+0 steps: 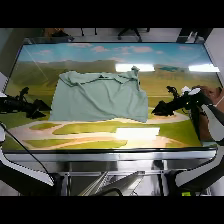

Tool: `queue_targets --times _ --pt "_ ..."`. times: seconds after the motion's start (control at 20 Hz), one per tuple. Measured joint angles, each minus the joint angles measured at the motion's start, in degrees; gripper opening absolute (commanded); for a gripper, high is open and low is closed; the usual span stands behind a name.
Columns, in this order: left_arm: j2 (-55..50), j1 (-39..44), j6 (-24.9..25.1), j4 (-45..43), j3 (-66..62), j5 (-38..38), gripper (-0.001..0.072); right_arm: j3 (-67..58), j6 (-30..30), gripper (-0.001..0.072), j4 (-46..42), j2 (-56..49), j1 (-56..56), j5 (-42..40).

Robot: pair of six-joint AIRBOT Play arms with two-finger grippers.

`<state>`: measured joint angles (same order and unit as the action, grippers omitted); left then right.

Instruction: Fold the shirts.

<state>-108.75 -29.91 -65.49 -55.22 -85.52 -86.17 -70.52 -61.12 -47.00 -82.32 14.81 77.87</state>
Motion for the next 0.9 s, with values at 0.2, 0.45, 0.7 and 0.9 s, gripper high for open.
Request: queue_targets --times 0.2,0.45,0.7,0.9 --pt "0.0 1.8 1.4 0.4 3.4 2.6 0.0206 0.2 -0.2 0.0323 1.2 0.0 -1.0 -0.3" --pt "-0.1 4.0 2.4 -0.9 2.8 4.6 0.0017 0.9 -0.2 0.0324 2.2 -0.3 -1.6 -0.6" --pt "-0.1 4.5 2.4 -0.7 1.6 4.7 0.0016 1.2 -0.2 0.0321 4.1 -2.1 -3.8 -1.4" --pt "0.1 4.7 2.6 -0.3 1.3 4.2 0.0011 1.3 0.9 0.0018 6.5 -3.7 -6.8 -3.2"
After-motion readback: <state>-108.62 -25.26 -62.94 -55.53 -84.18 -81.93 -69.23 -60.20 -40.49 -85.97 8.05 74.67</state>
